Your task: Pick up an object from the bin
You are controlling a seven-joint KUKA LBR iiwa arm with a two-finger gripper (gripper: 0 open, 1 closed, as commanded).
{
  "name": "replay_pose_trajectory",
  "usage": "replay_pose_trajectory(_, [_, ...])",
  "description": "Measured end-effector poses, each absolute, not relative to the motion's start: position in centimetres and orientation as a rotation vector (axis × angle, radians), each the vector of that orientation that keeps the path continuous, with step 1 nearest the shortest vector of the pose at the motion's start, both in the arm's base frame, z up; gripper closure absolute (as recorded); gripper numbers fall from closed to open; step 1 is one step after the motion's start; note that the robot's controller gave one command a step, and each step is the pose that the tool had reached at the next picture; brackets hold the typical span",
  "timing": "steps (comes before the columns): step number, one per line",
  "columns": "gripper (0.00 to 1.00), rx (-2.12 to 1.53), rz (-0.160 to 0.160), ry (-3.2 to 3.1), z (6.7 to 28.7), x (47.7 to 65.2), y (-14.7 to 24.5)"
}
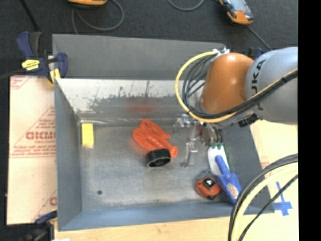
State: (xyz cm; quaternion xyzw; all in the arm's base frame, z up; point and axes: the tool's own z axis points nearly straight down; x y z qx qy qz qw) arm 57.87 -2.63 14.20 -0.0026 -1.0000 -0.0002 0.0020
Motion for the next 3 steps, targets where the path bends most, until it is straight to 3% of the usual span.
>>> replay_pose_trajectory(1, [0.00, -0.008, 0.000, -3.145, 14.7, 58.0, -2.6])
replay_pose_trajectory(2, [0.00, -0.026, -0.002, -3.153, 10.4, 60.3, -0.1])
replay_pose_trajectory(3, [1.00, -0.240, -0.001, -3.140, 7.4, 55.5, 0.3])
